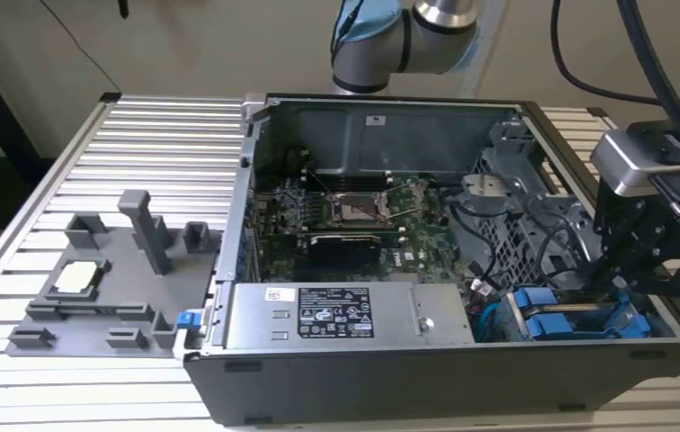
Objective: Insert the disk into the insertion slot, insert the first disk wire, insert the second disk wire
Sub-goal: 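Insert the first disk wire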
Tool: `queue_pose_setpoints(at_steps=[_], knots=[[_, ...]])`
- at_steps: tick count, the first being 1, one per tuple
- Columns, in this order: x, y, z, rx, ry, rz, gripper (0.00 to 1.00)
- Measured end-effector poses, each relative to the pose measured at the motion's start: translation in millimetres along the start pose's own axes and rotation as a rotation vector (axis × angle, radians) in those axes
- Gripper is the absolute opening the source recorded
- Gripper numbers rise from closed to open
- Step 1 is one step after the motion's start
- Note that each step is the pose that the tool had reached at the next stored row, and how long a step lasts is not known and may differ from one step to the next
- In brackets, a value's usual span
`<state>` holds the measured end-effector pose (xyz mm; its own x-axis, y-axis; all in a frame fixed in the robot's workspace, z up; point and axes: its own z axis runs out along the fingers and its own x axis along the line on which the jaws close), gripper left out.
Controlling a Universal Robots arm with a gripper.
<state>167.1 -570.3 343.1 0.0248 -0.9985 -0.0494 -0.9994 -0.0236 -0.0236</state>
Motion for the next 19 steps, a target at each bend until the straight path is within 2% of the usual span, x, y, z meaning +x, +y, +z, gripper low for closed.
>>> queue_pose_setpoints(at_steps=[14,19], knots=[[0.2,-0.7,4.2,0.0001,-0.0006,0.002,0.19],[0.3,-1.3,6.4,0.0001,0.0015,0.002,0.19]])
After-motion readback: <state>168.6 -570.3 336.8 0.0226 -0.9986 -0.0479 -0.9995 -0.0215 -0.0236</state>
